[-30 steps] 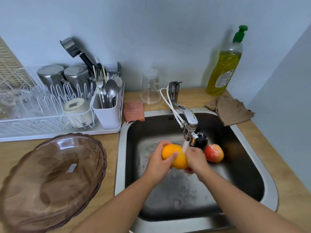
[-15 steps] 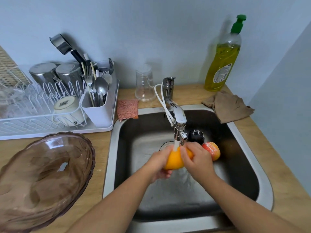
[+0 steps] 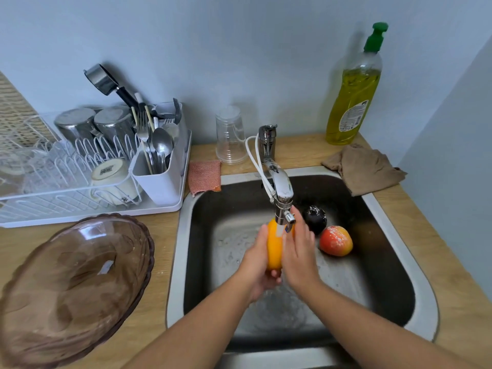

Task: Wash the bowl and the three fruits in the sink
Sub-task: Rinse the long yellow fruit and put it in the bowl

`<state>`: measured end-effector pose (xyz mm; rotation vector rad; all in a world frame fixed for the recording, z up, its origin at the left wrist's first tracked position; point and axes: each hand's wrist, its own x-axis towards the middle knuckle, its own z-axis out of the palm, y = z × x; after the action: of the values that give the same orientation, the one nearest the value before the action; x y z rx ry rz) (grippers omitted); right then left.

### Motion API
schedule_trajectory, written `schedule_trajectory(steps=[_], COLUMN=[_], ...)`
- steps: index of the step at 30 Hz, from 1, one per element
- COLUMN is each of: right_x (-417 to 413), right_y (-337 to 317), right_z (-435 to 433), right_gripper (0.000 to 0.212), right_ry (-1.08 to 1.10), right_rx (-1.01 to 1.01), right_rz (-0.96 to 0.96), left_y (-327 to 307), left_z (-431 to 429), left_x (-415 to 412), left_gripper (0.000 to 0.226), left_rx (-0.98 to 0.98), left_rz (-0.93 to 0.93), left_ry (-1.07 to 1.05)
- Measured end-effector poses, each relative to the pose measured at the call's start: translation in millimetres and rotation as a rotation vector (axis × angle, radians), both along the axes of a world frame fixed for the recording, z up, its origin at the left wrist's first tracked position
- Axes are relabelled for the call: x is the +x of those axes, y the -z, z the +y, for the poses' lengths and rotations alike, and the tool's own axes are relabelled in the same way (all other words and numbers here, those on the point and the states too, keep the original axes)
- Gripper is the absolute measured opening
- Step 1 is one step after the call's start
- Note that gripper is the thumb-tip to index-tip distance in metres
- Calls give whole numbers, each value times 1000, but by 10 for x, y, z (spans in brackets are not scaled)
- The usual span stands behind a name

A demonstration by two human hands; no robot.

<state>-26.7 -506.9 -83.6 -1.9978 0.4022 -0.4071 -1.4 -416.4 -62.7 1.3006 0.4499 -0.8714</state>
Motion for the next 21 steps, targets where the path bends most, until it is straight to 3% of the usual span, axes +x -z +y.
schedule_trajectory(steps=[3, 6, 8, 12, 14, 18, 21], right_x=[25, 384, 402, -84, -110, 235, 85], right_y=[205, 48, -106, -61, 28, -116, -175], right_z=[74, -247, -307, 243, 256, -241, -90], right_gripper=[61, 36, 30, 46, 47, 26, 19], right_ry=[-108, 6, 58, -82, -119, 110, 58], right_rx=[134, 397, 453, 242, 163, 445, 238], right_rz=[41, 181, 242, 74, 83, 210, 134], left_y=[-5, -45, -56, -6, 14, -25, -25], left_z=[70, 124, 120, 136, 179, 128, 79], left_x=[29, -14, -87, -53, -42, -143, -118], left_gripper=[59, 69, 70, 58, 58, 63, 61], left_rx=[53, 124, 100, 65, 79, 132, 178], left_rz=[7, -19, 2, 63, 60, 11, -112], left_ry=[48, 182, 196, 40, 91, 247, 192])
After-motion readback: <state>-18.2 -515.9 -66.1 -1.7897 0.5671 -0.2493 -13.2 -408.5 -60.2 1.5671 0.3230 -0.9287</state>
